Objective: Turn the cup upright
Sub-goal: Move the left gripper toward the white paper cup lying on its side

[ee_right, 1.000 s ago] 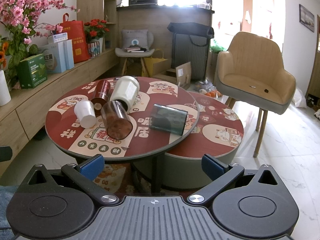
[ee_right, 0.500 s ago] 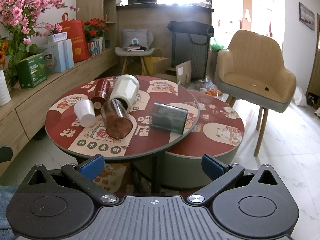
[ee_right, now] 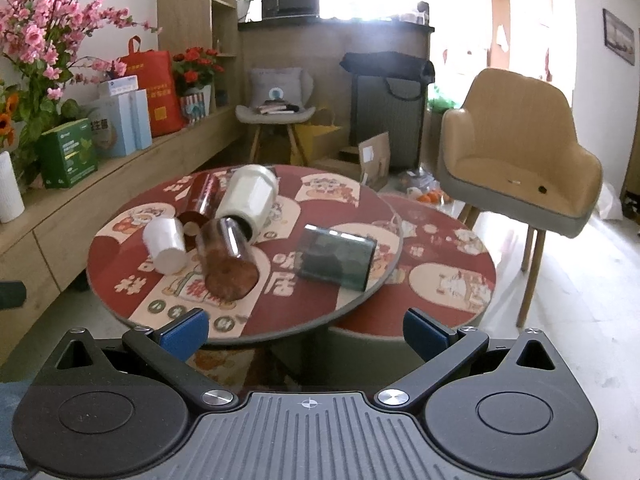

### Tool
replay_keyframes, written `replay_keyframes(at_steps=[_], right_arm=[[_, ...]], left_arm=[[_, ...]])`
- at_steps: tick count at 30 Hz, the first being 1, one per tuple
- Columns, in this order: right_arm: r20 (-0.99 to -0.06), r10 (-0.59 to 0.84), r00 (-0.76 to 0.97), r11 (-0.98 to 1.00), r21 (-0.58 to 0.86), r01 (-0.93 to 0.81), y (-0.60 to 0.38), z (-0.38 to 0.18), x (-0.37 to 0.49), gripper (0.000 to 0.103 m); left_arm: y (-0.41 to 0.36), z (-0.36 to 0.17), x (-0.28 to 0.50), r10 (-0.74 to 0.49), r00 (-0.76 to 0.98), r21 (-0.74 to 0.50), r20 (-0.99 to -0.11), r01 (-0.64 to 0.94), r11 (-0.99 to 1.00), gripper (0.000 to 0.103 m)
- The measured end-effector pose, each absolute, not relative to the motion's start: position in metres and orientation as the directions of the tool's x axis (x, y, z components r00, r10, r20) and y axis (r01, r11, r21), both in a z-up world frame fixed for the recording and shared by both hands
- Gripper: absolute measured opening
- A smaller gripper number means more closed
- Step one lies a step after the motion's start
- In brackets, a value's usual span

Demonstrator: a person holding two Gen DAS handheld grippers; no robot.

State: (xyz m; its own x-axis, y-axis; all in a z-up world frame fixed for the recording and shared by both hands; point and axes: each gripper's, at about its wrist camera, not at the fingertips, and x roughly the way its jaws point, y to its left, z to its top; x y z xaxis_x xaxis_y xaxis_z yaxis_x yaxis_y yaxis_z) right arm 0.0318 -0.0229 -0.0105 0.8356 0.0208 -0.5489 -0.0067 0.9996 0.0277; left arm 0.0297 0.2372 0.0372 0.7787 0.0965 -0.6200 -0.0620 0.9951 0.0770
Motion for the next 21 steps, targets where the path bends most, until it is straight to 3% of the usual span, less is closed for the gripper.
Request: replay_keyframes(at_steps=[21], right_arm=[[-0.590,0.030,0.807,0.995,-0.057,-0.079,-0.046,-0.069,0.163,0.103]], left_arm=[[0.204,-0.020,0.169,0.033,0.805,0.042,-0.592,-0.010,0.999,0.103]])
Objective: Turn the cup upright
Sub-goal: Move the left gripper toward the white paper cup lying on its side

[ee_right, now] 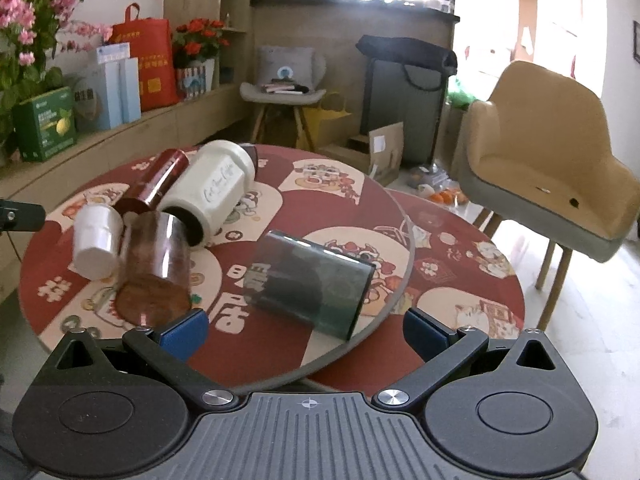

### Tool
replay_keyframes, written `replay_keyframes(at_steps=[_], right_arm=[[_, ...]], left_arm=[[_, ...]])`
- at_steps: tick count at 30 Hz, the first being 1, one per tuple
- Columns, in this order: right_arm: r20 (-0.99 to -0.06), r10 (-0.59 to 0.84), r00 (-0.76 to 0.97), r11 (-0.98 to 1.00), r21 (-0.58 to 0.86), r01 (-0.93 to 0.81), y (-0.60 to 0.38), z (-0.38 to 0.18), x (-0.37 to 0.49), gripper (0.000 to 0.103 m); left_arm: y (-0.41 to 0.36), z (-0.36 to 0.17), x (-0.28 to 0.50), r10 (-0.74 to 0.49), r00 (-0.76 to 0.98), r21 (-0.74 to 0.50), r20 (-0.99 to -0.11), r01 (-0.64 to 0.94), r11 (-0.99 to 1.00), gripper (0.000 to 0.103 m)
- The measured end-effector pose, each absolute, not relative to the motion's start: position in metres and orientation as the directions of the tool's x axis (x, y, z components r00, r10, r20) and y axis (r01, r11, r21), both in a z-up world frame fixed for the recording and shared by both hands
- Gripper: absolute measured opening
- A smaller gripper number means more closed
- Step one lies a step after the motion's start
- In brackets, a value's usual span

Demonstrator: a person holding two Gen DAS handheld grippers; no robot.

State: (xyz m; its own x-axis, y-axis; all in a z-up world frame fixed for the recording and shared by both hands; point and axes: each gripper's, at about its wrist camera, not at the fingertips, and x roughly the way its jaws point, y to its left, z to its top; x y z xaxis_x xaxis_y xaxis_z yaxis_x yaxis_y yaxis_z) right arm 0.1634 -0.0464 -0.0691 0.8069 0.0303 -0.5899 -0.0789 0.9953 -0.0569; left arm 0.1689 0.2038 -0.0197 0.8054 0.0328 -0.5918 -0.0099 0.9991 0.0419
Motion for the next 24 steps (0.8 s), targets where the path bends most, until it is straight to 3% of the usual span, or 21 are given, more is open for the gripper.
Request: replay_keyframes(at_steps=[5,15,24], right_arm=[[-0.628,0.105,0.771,0.980,-0.065,-0.187,-0.042,-0.072,0.186,0.103],[-0.654,0.058,0.754,0.908,-0.279,-0.312,-0.016,-0.064,0.207,0.101],[-0.666,0.106,0.739,0.912,-0.231,-0.339,0.004,-0.067,0.204,0.099]], left_arm=[[0.221,-0.034,0.180,0.045,0.799,-0.008,-0.599,-0.062,0.998,0.103],[0.229,-0.048,0.184,0.005,0.766,-0.023,-0.643,-0.026,0.999,0.103],[0.245,-0.051,0.187,0.017,0.747,-0.041,-0.664,-0.060,0.997,0.103]])
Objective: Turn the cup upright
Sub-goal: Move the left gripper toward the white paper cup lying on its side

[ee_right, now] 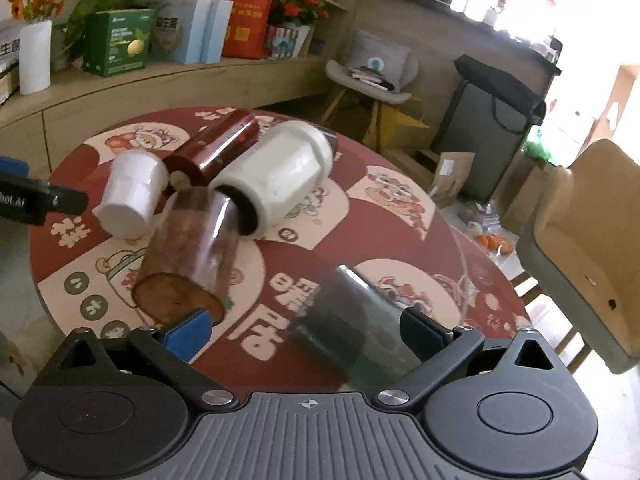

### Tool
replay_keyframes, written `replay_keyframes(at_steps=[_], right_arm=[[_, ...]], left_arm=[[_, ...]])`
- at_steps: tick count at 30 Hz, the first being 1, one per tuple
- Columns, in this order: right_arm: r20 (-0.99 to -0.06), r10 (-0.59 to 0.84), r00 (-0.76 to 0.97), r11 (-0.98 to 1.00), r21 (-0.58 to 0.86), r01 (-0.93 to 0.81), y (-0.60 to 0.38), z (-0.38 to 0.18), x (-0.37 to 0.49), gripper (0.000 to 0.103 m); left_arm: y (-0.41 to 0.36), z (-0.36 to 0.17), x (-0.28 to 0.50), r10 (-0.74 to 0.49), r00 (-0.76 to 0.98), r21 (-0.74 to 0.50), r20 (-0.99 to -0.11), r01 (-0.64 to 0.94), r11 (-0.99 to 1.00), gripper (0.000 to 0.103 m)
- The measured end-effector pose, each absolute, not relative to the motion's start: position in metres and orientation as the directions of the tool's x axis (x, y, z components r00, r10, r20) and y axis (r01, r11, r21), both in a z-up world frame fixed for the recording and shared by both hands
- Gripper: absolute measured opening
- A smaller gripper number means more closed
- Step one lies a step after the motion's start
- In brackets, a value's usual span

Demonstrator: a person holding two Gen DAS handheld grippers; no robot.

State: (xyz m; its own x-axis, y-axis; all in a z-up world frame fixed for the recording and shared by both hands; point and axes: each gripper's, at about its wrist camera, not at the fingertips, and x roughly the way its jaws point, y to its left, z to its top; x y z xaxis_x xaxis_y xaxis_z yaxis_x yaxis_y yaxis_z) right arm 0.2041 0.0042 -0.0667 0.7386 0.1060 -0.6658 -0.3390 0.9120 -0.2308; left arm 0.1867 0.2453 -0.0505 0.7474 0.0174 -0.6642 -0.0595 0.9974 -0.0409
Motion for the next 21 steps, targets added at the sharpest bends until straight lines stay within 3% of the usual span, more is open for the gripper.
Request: replay_keyframes(at_steps=[21], right_arm=[[-0.675,0.110,0.729,0.941,-0.166,-0.294,0.007,-0.075,0.195,0.098]], left_arm=[[0.253,-0.058,0.196,0.014,0.726,-0.063,-0.687,-0.079,0.995,0.103]])
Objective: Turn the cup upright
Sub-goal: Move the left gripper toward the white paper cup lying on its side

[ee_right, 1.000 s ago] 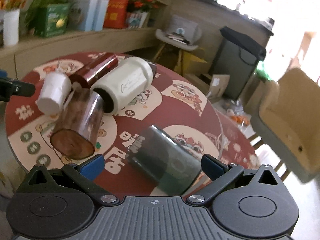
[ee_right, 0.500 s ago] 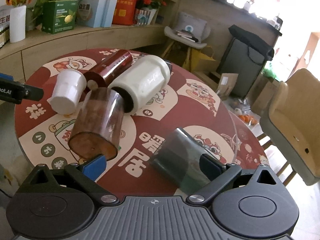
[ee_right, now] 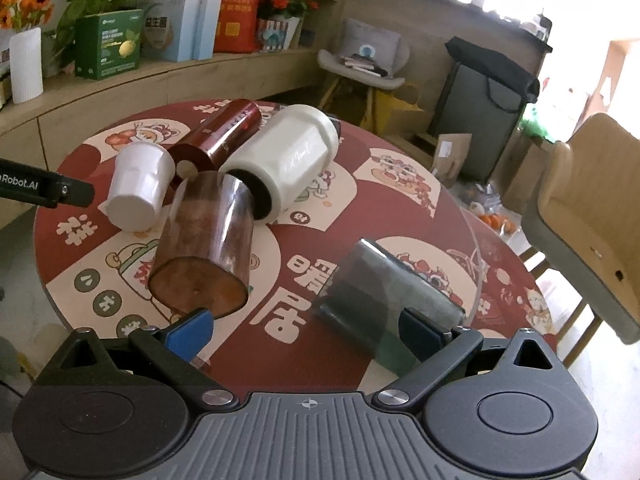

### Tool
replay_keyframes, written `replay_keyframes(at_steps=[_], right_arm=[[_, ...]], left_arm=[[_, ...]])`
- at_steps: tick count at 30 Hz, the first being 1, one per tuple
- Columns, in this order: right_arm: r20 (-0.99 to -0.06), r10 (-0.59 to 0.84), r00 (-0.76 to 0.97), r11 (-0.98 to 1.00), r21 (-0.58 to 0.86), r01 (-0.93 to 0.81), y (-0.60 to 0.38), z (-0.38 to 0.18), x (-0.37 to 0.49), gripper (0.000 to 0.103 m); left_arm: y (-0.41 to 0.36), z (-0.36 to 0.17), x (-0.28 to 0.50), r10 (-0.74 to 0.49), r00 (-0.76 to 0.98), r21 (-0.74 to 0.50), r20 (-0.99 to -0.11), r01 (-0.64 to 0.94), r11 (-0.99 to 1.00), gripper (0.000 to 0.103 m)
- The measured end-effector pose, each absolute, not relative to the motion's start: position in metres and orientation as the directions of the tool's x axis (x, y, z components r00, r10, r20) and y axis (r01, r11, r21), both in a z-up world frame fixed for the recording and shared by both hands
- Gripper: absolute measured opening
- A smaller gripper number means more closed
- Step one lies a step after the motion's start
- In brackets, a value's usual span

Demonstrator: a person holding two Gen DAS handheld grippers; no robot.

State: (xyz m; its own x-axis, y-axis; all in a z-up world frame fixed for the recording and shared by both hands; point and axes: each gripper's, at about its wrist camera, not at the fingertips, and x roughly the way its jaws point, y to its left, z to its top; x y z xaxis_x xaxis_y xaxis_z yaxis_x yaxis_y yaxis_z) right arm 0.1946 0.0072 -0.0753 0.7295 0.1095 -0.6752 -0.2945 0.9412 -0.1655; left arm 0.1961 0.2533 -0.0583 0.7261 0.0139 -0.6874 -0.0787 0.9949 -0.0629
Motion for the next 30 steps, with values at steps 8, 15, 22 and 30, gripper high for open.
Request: replay_keyframes(at_steps=[8,15,22,30], right_arm=[[-0.674,0.174,0.718,0.933,-0.121,-0.339,0.024,-0.077,0.188,0.098],[-0.672,0.214,0.709,0.918,-0.109,-0.381,0.047,-0.079,0.194,0.092],[-0.680,0.224,0.698,0.923,-0.082,-0.376,0.056,-0.086,0.204,0.074],[-0.680,0.211,0.703,0.942,-0.049,-0.331,0.048,-0.089,0.216,0.062]], left_arm=[[0.256,-0.060,0.195,0.004,0.732,-0.076,-0.681,-0.076,0.994,0.103],[0.261,-0.059,0.195,0.000,0.733,-0.090,-0.680,-0.083,0.992,0.103],[0.265,-0.060,0.195,-0.006,0.733,-0.101,-0.681,-0.086,0.991,0.103],[0.265,-0.060,0.196,-0.006,0.731,-0.100,-0.682,-0.085,0.991,0.103]])
